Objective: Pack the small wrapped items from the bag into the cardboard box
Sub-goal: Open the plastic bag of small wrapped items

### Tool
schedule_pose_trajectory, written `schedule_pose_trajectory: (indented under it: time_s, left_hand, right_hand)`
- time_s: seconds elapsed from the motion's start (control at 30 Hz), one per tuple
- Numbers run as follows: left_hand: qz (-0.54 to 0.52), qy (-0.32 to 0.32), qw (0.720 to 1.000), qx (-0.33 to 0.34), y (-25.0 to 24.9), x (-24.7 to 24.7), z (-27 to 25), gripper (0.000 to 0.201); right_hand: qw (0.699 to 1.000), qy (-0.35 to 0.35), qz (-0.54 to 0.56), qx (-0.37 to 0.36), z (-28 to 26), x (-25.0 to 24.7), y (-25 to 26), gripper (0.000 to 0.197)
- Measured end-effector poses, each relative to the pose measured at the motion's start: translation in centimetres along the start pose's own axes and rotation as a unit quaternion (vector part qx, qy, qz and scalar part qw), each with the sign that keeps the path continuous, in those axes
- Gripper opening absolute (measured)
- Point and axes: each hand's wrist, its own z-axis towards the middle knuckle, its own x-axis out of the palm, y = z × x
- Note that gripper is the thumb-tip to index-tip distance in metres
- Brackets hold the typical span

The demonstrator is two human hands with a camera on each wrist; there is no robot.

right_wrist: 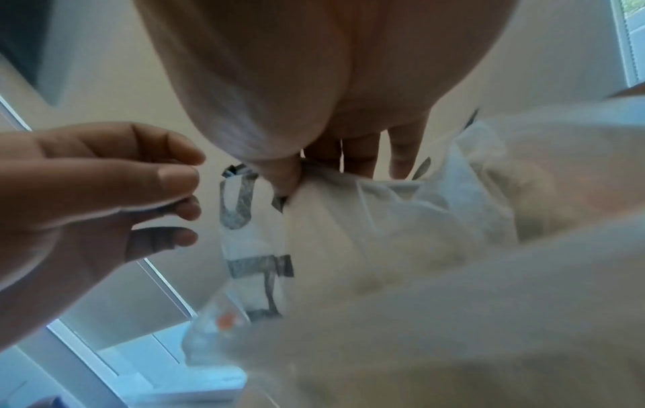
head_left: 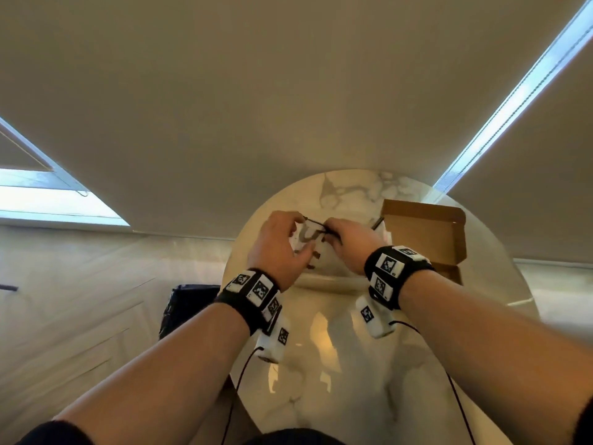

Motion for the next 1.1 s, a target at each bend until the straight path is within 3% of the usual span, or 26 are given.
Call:
schedule_pose_trajectory:
  time_s: [0.07,0.13,0.23,0.37,0.5,0.63,0.8,1.1]
  left_hand:
    - [-0.03,-0.041,0.998,-0.047,-1.2,-0.8,1.7,0.062]
    - [-0.065,-0.025,0.995,-0.068,-3.1,-1.7,3.3,0.073]
    - [-0.149,-0.007,0.988,-0.048,-6.8,-2.8,4.9,0.051]
    - [-0.233,-0.075,0.969,0.031,-13.5,-4.6,4.8,0.018]
    - [-0.297,-0.113,0.943,0.104,-20.2,-6.1,3.2,0.017]
    - [-0.335,-0.134,0.927,0.107,-24.0,-6.3,0.1,0.017]
    - [-0.36,-0.119,0.923,0.069,-25.0,-3.8,-4.8,0.016]
    - [-0.251,-0.059,0.962,-0.086,-18.6,3.5,-13.5,0.013]
  right_hand:
    - [0.999,-0.042,0.026,-0.022,-0.9,-2.1,0.2,0.016]
    - [0.995,-0.08,0.032,-0.052,-1.5,-4.5,0.7,0.017]
    - [0.985,-0.14,0.044,-0.092,-2.6,-8.6,1.5,0.015]
    - [0.962,-0.233,0.044,-0.135,-5.6,-14.1,2.3,0.019]
    - [0.939,-0.285,0.058,-0.184,-9.8,-18.0,3.0,0.027]
    - [0.922,-0.31,0.09,-0.216,-14.5,-19.3,2.3,0.031]
    - [0.917,-0.303,0.13,-0.223,-18.7,-17.1,-1.0,0.02]
    - [0.975,-0.126,0.128,-0.13,-21.7,-4.9,-7.8,0.024]
